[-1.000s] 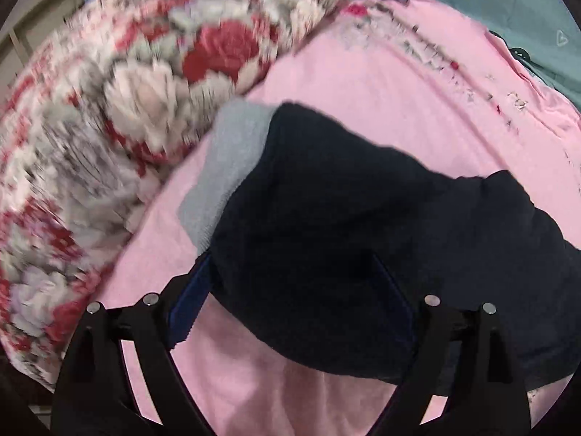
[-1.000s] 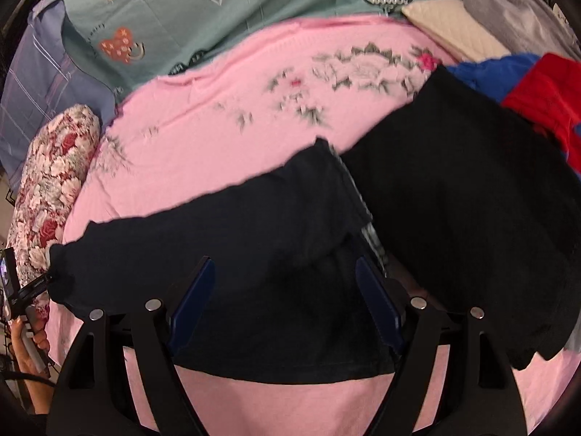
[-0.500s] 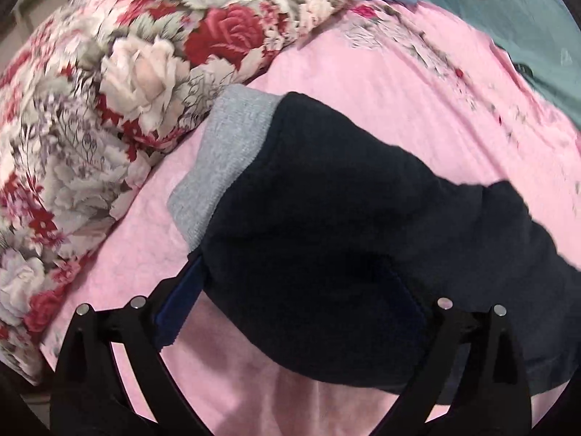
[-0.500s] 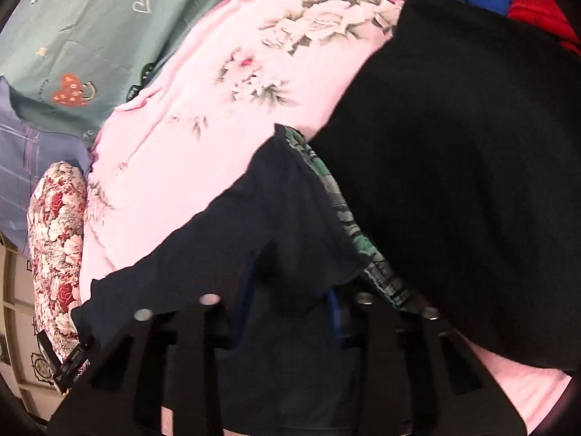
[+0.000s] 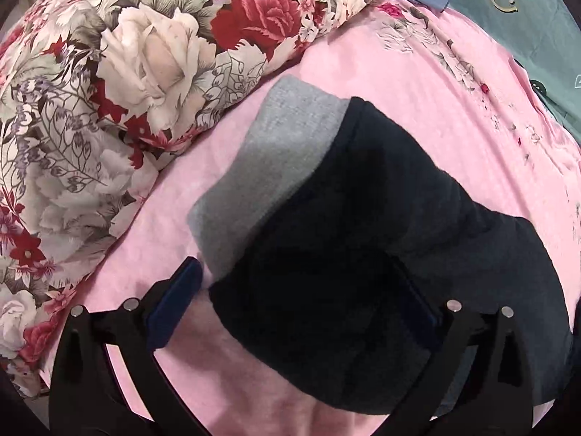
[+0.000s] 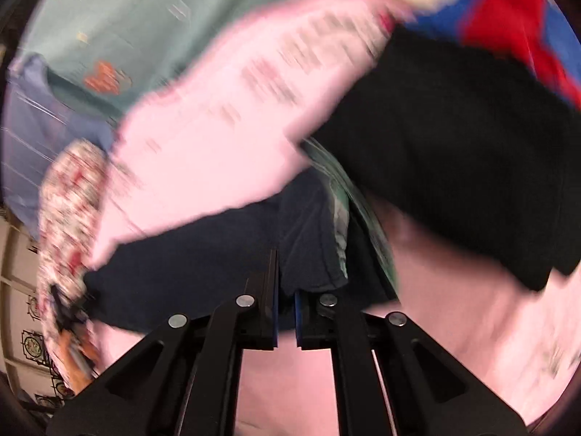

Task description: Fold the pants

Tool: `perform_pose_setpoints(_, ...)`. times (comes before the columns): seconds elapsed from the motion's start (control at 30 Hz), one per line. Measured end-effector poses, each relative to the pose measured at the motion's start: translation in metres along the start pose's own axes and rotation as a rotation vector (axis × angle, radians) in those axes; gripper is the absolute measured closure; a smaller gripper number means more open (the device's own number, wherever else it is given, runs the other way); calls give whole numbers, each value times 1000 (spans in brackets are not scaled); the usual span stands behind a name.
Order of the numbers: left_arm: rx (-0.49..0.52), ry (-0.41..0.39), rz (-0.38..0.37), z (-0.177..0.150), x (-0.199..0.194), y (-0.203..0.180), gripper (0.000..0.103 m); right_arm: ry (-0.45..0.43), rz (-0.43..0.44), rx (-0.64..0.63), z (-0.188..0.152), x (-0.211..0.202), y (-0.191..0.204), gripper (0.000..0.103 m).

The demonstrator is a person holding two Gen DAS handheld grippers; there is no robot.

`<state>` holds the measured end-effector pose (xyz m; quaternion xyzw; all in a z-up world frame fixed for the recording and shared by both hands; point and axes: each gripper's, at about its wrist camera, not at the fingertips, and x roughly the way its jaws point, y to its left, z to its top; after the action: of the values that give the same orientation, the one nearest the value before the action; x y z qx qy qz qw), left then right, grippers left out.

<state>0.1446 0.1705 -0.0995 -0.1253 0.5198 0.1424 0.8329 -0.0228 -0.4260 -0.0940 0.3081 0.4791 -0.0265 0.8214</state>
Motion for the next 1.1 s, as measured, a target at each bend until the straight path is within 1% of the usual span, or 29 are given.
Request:
perform_pose_setpoints(0.03, 2, 1, 2, -1, -1, -1, 2, 62, -30, 9, -5, 14, -7, 92)
perform_pose_setpoints(0.07, 4, -1, 4, -2, -5, 0, 2, 38, 14, 29, -11, 13, -16, 91)
perform_pose_setpoints(0.13, 5, -19, 11, -4, -14, -1, 2, 41, 32, 40, -12, 4, -19, 85)
perform_pose_setpoints(0.17, 7, -35, 10, -5, -19, -2, 2, 15, 9, 27, -9, -5, -16, 74)
perform_pose_setpoints(0.23, 25, -92, -8, -9, -37, -7, 2, -69, -55, -35, -1, -23, -6, 62)
perform_pose_setpoints(0.27, 37, -108, -18, -11, -42, -10, 2, -116, -78, -71, 3, -31, 1, 58)
perform_pose_setpoints(0.3, 58, -124, -38, -14, -50, -16, 2, -161, -109, -107, 8, -35, 9, 57)
perform_pose_setpoints(0.33, 80, -131, -58, -16, -54, -23, 2, -187, -134, -139, 13, -34, 16, 56)
perform_pose_setpoints(0.4, 135, -136, -102, -24, -63, -36, 2, -197, -184, -189, 25, -18, 23, 56)
perform_pose_setpoints(0.47, 180, -131, -138, -32, -66, -50, 2, -177, -249, -233, 37, 8, 27, 56)
perform_pose_setpoints(0.5, 201, -127, -149, -35, -66, -55, 2, -165, -290, -247, 40, 19, 27, 58)
perform_pose_setpoints(0.53, 224, -121, -154, -39, -65, -61, 2, -163, -306, -249, 42, 26, 27, 83)
perform_pose_setpoints(0.57, 250, -115, -137, -43, -61, -66, 2, -157, -285, -231, 45, 30, 24, 99)
perform_pose_setpoints(0.63, 264, -107, -86, -50, -59, -66, 2, -211, -270, -217, 47, 23, 25, 99)
perform_pose_setpoints(0.67, 261, -96, -70, -51, -56, -65, 2, -243, -291, -229, 47, 18, 26, 99)
perform_pose_setpoints(0.7, 255, -77, -67, -52, -52, -64, 2, -252, -339, -247, 49, 21, 28, 98)
perform_pose_setpoints(0.73, 253, -67, -67, -53, -51, -63, 2, -240, -387, -259, 48, 28, 27, 97)
perform_pose_setpoints(0.77, 256, -65, -64, -55, -53, -60, 2, -190, -417, -261, 49, 39, 23, 93)
perform_pose_setpoints(0.8, 260, -66, -59, -55, -54, -58, 2, -161, -429, -266, 49, 44, 21, 92)
perform_pose_setpoints(0.83, 258, -64, -61, -55, -56, -55, 2, -165, -433, -278, 48, 42, 22, 86)
perform_pose_setpoints(0.87, 252, -60, -66, -55, -56, -52, 2, -183, -437, -283, 46, 35, 26, 67)
perform_pose_setpoints(0.9, 234, -48, -77, -53, -57, -44, 2, -209, -429, -273, 45, 24, 28, 55)
perform_pose_setpoints(0.93, 214, -38, -84, -52, -57, -37, 2, -259, -399, -256, 43, 11, 31, 46)
perform_pose_setpoints(1.0, 157, -19, -102, -47, -58, -22, 2, -324, -334, -230, 41, -8, 37, 42)
perform_pose_setpoints(1.03, 127, -12, -114, -45, -59, -14, 2, -350, -296, -220, 41, -16, 42, 38)
perform_pose_setpoints(1.07, 102, -7, -126, -42, -59, -7, 2, -368, -236, -212, 41, -23, 48, 33)
perform_pose_setpoints(1.1, 67, 1, -144, -40, -60, 2, 2, -379, -178, -196, 42, -26, 55, 31)
